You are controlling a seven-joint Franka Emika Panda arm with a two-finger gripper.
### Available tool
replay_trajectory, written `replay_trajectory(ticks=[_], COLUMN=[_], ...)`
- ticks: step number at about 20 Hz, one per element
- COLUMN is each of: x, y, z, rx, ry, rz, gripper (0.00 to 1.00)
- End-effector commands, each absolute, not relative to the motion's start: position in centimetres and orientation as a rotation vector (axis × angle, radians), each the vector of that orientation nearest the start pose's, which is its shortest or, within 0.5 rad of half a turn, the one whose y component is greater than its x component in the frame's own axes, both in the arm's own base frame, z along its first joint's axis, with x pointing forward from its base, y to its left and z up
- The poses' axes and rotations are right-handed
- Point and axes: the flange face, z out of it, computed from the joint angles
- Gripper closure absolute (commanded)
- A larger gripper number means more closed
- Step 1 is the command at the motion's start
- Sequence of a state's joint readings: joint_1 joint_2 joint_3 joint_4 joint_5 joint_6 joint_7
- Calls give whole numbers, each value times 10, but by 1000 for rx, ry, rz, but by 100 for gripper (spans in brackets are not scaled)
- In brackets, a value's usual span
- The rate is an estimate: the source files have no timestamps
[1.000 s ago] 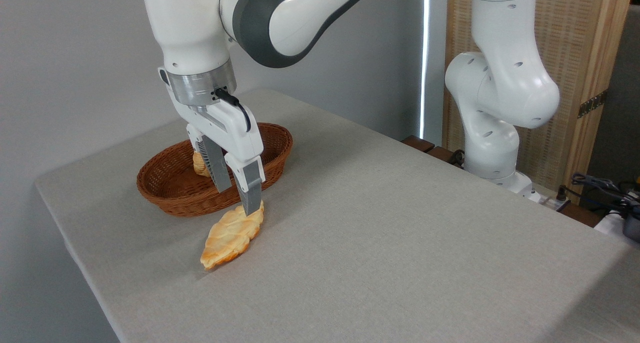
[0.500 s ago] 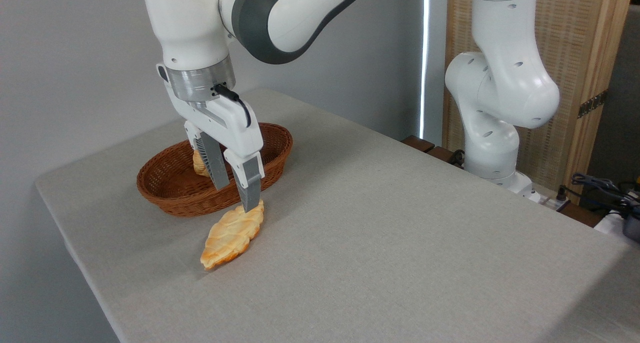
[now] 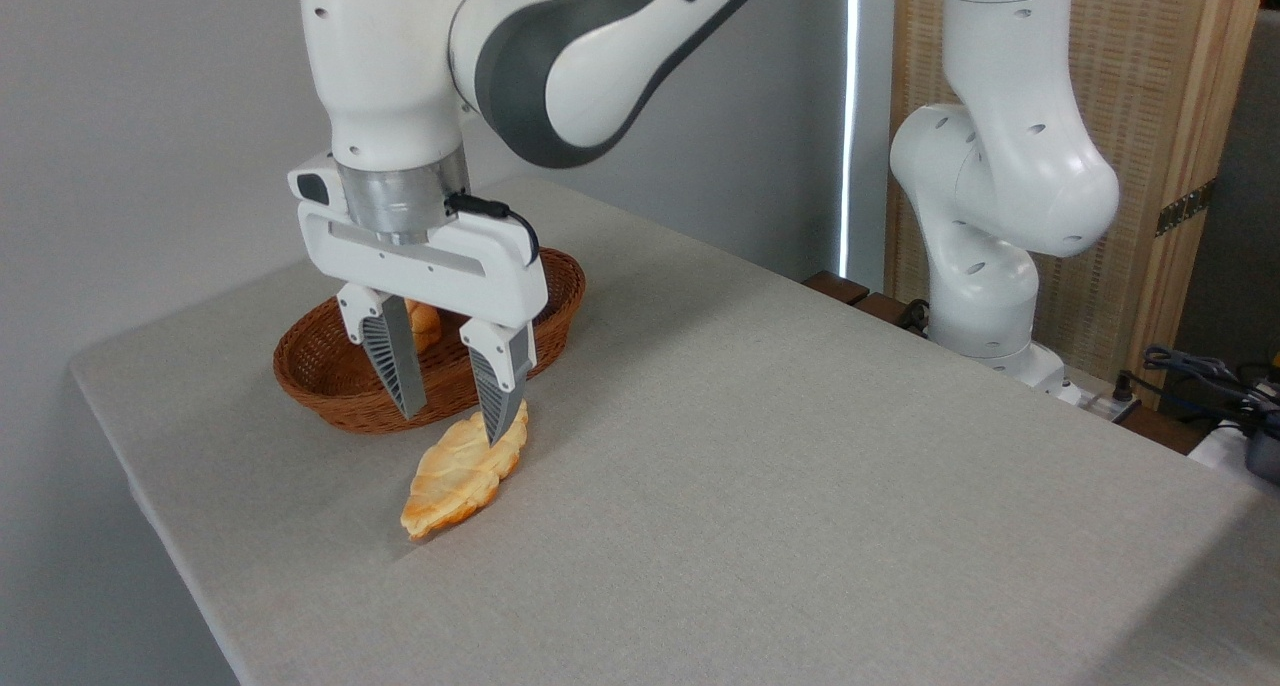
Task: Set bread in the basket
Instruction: 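Lower the open gripper around the golden bread piece, then close the gripper fingers on the bread piece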
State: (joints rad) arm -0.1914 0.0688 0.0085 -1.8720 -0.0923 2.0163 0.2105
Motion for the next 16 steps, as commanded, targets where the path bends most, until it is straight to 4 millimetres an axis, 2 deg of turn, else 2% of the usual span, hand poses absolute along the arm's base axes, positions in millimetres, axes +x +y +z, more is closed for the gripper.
replay_trajectory(ticks=[1, 7, 9, 16], x=[574, 587, 587, 588], y=[-110, -123, -137, -145], z=[462, 429, 420, 407], rx=[-3189, -3183, -3179, -3163], ry=[508, 526, 564, 603], rz=[-174, -182, -183, -162], gripper=[0, 0, 0, 0])
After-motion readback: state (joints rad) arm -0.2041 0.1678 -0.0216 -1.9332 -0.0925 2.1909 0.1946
